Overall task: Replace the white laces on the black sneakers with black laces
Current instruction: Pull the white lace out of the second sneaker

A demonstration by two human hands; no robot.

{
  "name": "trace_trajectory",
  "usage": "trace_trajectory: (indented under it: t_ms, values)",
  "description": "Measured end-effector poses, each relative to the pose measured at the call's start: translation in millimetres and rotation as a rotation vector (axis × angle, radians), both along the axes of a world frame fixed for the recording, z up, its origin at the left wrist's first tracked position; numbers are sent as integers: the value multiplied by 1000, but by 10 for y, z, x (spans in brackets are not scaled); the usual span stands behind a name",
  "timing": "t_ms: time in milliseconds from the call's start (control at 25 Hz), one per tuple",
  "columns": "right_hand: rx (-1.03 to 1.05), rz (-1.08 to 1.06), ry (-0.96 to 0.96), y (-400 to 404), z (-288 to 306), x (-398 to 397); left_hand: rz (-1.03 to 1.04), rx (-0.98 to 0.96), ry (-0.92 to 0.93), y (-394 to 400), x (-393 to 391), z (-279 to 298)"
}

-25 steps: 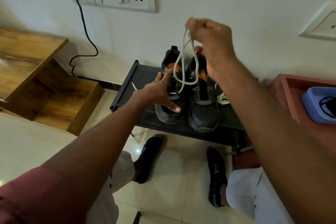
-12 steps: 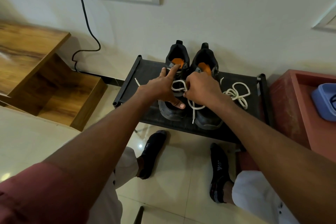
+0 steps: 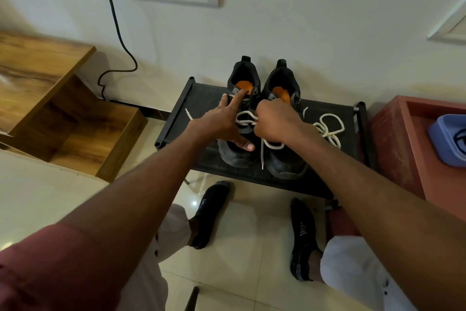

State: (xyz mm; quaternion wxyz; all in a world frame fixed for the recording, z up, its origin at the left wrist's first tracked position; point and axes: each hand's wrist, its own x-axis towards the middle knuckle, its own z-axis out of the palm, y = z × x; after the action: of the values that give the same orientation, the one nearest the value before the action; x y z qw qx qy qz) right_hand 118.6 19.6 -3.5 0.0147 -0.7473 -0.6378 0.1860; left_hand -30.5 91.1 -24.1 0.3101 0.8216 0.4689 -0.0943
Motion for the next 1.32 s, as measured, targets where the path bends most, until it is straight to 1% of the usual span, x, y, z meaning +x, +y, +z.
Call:
trace_trajectory:
  t_ms: [40,80,120,200,280,360,400,440,480,520,560,600,640,680,720,760,800,840,920,1000,1080,1200,1320]
  values:
    - [-51,-24,12,27,54,8,4,-2,-2,-3,-3,-1]
    - [-92,-82,79,50,109,29,6,-6,-5,-9,-4,12]
    - [-114,-185,215,64,178,72,11,-14,-9,-9,-5,12]
    - [-91,-436,657,64,384,203,13,-26,-21,2,-10,14]
    - [48,-574,1167,12,666,399,8,-21,-31,1,-14,9]
    - [284,-544,1703,-51,964,596,3,-11,-40,-7,-21,6]
    - [384,-464,1933,-77,1109,653,-1,-5,-48,-13,-23,3]
    - [457,-371,2076,-93,1192,671,-5,1,-53,-16,-25,4]
    - [514,-323,2082,-94,1228,651,-10,7,-54,-23,-22,13]
    - [562,-325,1926,-84,1219,599,-10,10,-52,-22,-23,10]
    - [597,-337,1613,-66,1166,512,-12,14,-47,-27,-24,15]
    - [600,-313,1204,-38,1052,415,-12,18,-41,-29,-25,19]
    - [551,-241,794,-15,875,321,-12,23,-33,-24,-26,22]
    - [445,-145,473,7,667,232,-13,26,-25,-15,-24,22]
    - [315,-75,264,17,471,165,-19,27,-18,-7,-20,22]
    - [203,-42,139,7,317,94,-26,29,-13,-6,-20,19]
    - [121,-29,53,2,190,47,-30,30,-10,-10,-20,15]
    - [84,-14,-7,-1,103,15,-29,29,-7,-7,-21,10]
    - [108,7,-81,18,37,1,-14,18,1,8,-24,3]
    - [125,-19,-56,37,56,31,-10,2,0,12,-19,-5]
    - [100,-128,98,33,40,67,-10,1,-10,10,-4,-19]
    - [63,-371,378,49,32,121,-4,-1,-46,30,-13,-56]
    - [44,-627,739,96,52,155,18,-5,-176,33,-24,-36]
